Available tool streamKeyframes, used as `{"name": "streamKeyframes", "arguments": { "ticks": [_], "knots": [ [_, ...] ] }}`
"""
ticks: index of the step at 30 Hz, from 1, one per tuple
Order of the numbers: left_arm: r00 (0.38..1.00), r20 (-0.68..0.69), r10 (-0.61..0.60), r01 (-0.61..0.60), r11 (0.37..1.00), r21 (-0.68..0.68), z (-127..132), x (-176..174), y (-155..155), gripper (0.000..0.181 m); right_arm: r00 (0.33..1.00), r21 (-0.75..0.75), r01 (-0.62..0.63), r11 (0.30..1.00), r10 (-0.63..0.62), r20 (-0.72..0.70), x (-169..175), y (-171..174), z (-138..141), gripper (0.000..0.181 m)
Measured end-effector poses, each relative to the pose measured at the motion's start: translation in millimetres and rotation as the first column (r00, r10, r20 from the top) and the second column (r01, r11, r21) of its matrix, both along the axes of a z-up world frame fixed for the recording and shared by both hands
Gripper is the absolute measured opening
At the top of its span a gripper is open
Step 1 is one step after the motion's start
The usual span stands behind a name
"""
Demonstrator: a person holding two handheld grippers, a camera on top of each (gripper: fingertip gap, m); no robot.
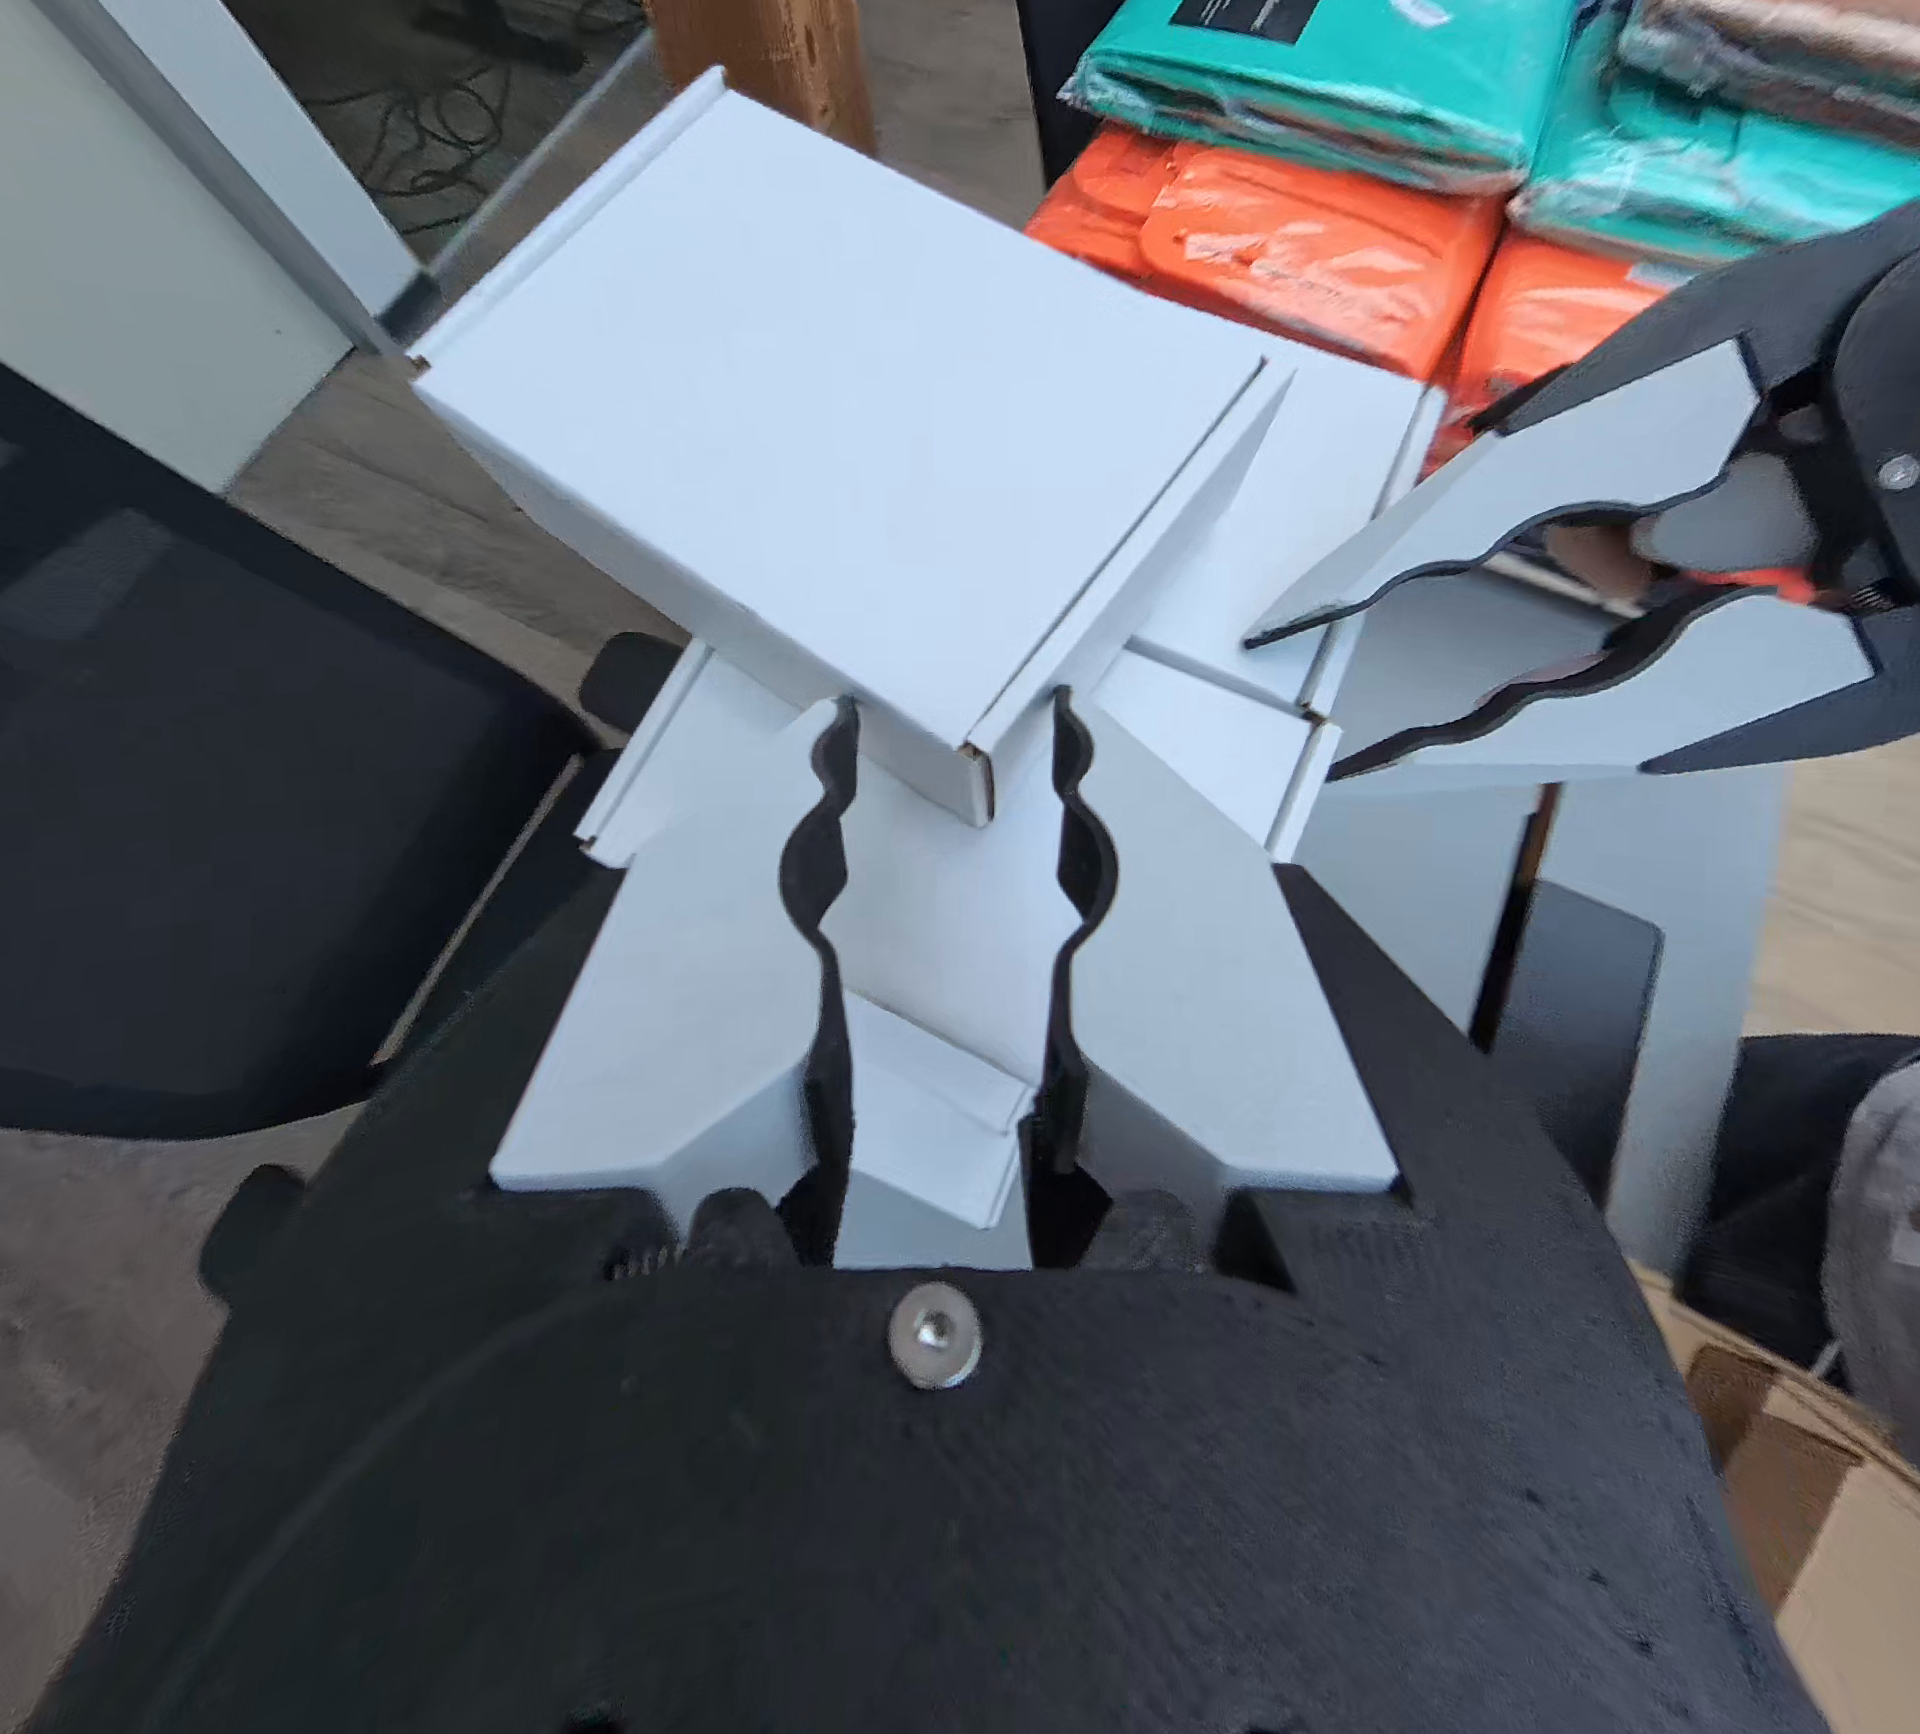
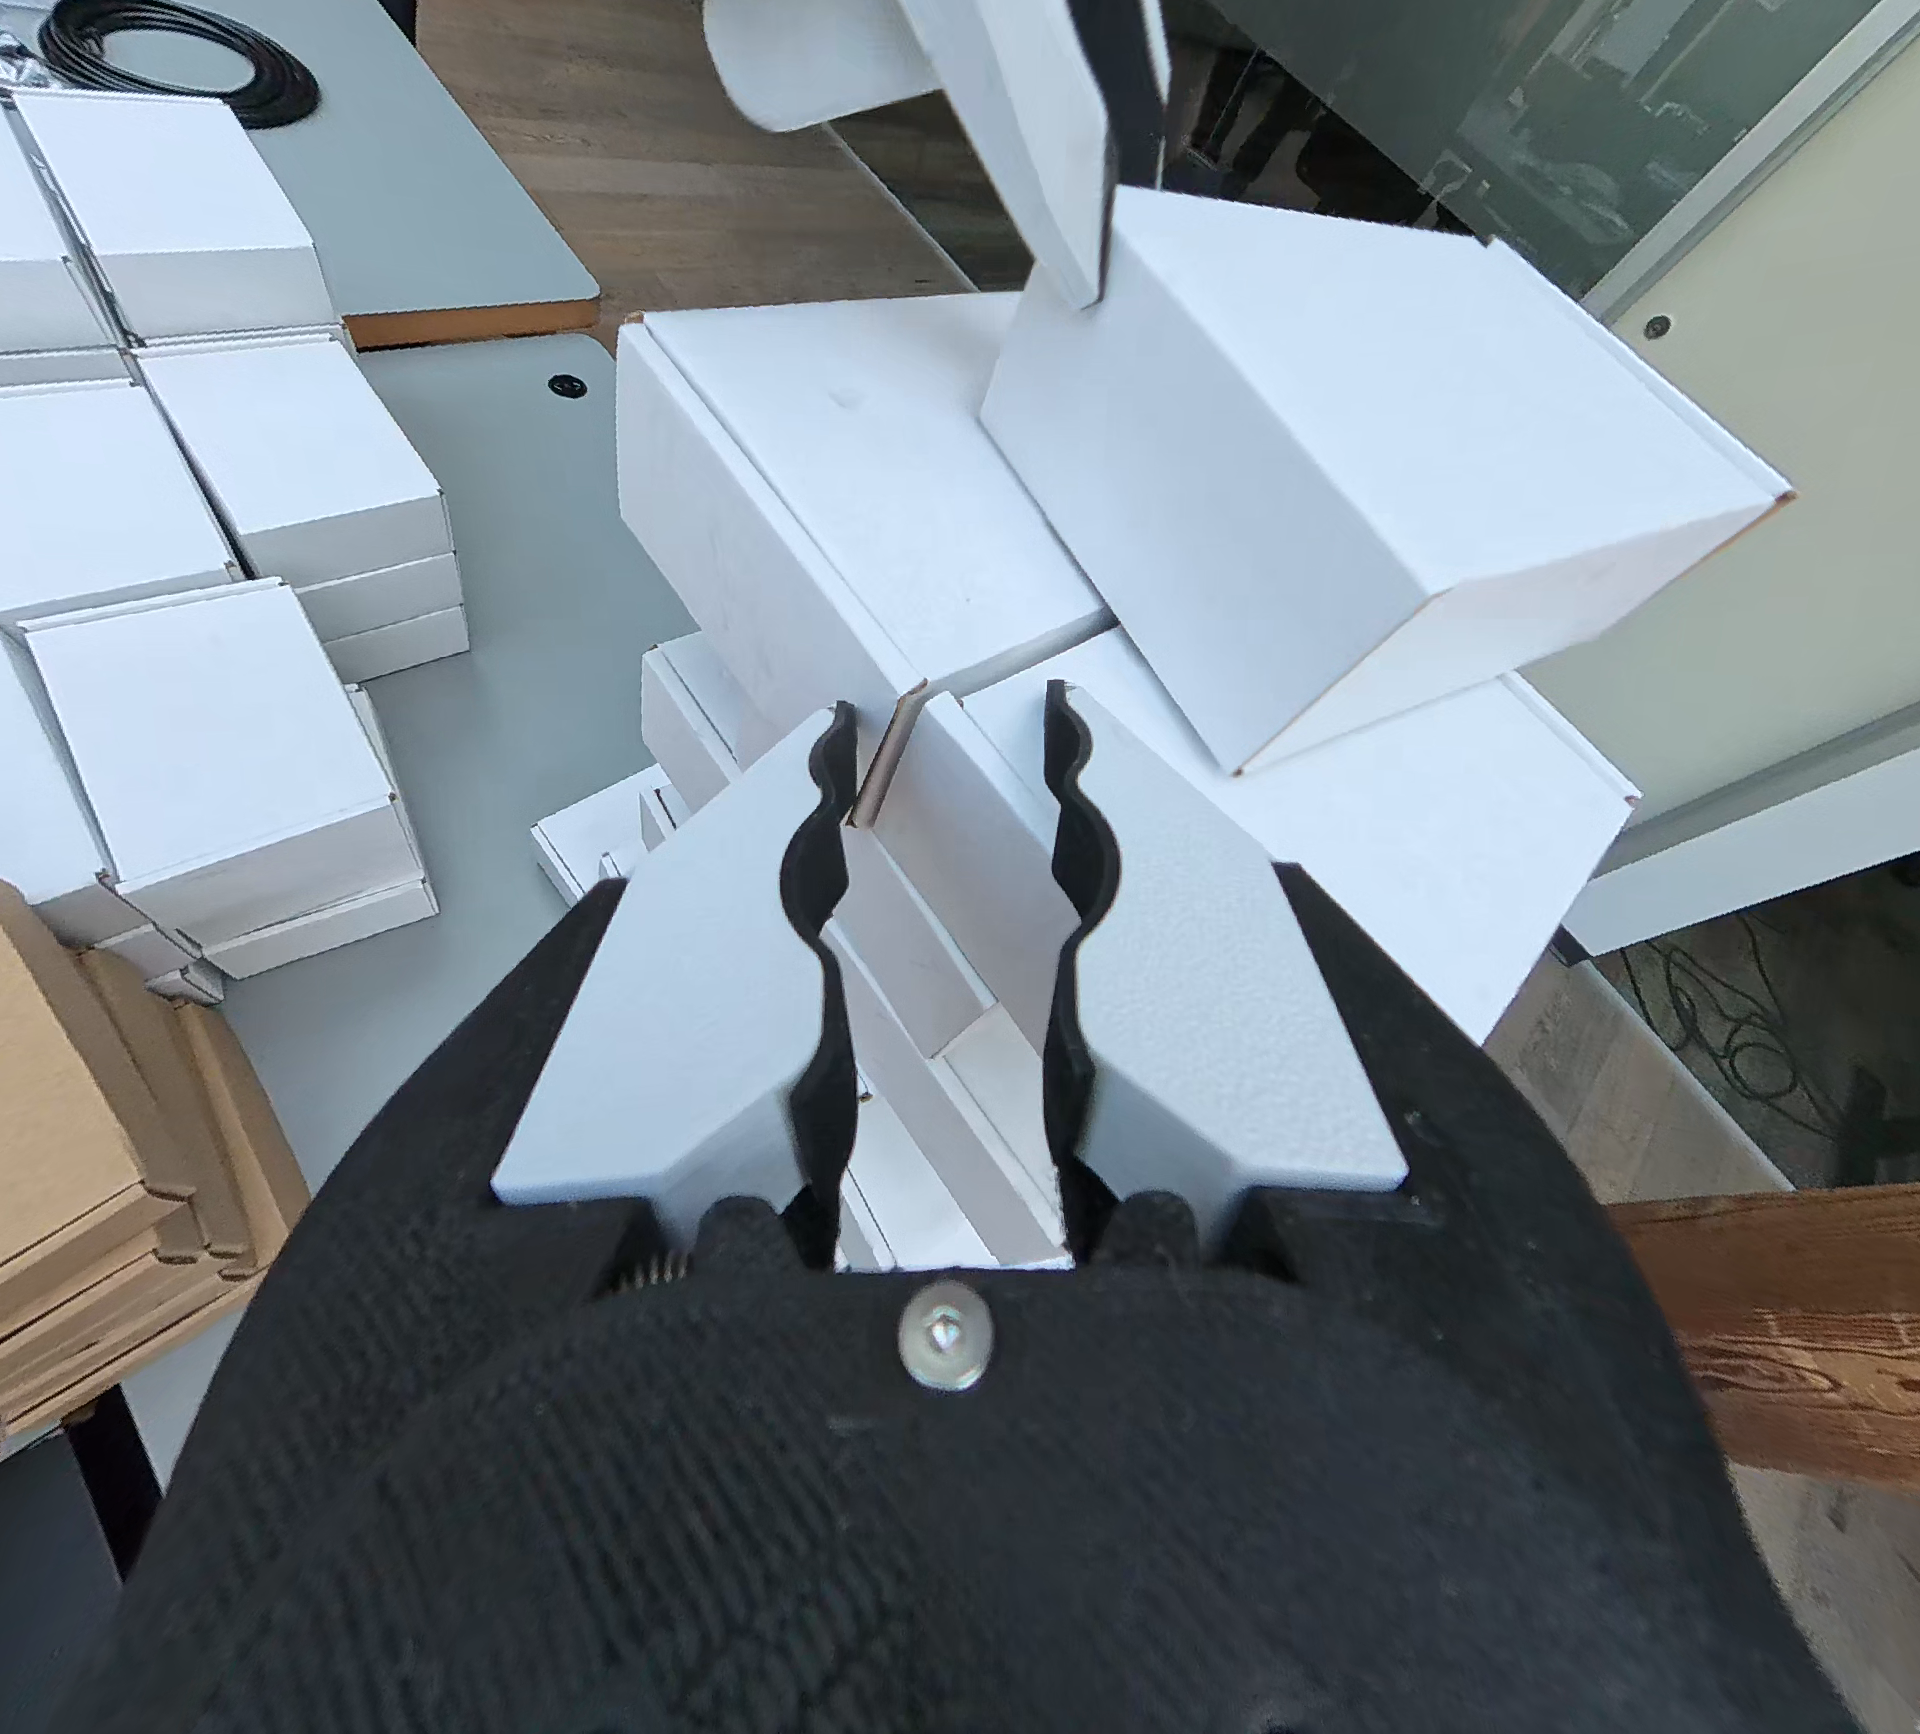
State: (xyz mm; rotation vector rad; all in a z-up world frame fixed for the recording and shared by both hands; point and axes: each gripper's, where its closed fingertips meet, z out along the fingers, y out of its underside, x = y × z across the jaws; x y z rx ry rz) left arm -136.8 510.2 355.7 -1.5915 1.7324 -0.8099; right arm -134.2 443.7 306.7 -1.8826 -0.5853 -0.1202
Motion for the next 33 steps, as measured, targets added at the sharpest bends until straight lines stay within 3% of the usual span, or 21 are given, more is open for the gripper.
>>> {"name": "streamKeyframes", "arguments": {
  "ticks": [4, 5, 7, 9, 11, 13, 15, 20, 22, 29, 33],
  "knots": [
    [0.999, -0.036, -0.018, 0.027, 0.965, 0.26, 2.5, -7.6, -0.1, 0.035, 1.0, 0.005, 0.002, 1.0, -0.002, -0.005, -0.6, 0.6, 0.1, 0.036],
    [1.0, -0.001, -0.026, 0.025, 0.946, 0.323, 11.2, -6.2, 2.1, 0.048, 1.0, 0.005, 0.003, 1.0, -0.003, -0.004, -0.6, 0.7, 0.1, 0.036],
    [0.989, 0.086, -0.117, 0.07, 0.903, 0.424, 32.8, -0.1, -6.5, 0.055, 1.0, 0.004, 0.002, 1.0, -0.002, -0.005, -0.9, 0.5, 0.0, 0.036],
    [0.961, 0.103, -0.256, 0.158, 0.817, 0.554, 41.5, 5.8, -24.3, 0.055, 1.0, 0.005, 0.002, 1.0, -0.002, -0.003, -0.3, -0.3, 0.0, 0.036],
    [0.961, -0.025, -0.276, 0.224, 0.722, 0.655, 27.8, 11.3, -26.3, 0.053, 1.0, 0.005, 0.002, 1.0, -0.002, -0.006, 0.9, -1.2, 0.0, 0.036],
    [0.961, -0.123, -0.25, 0.267, 0.705, 0.657, 11.7, 18.0, -23.1, 0.046, 1.0, 0.003, 0.0, 1.0, 0.0, -0.012, 1.4, -1.8, 0.0, 0.036],
    [0.952, -0.157, -0.262, 0.3, 0.702, 0.646, 3.0, 23.3, -24.5, 0.028, 1.0, 0.001, 0.002, 1.0, -0.002, -0.012, 1.2, -1.5, 0.0, 0.036],
    [0.947, -0.183, -0.264, 0.317, 0.681, 0.66, 2.2, 22.9, -27.5, 0.019, 1.0, 0.002, 0.001, 1.0, -0.001, -0.002, 0.7, -1.6, -0.3, 0.035],
    [0.947, -0.165, -0.276, 0.314, 0.688, 0.654, 6.6, 20.0, -31.8, 0.004, 1.0, 0.005, 0.002, 1.0, -0.002, -0.007, 1.0, -1.6, -0.3, 0.036],
    [0.942, -0.191, -0.277, 0.337, 0.752, 0.567, 5.3, 7.4, -42.5, 0.003, 1.0, 0.009, -0.001, 1.0, 0.001, 0.0, -1.2, -0.3, 0.0, 0.035],
    [0.929, -0.237, -0.283, 0.369, 0.709, 0.601, 4.7, 6.0, -48.2, 0.002, 1.0, 0.011, -0.007, 1.0, 0.007, -0.018, -0.6, -0.2, 0.7, 0.035]
  ]
}}
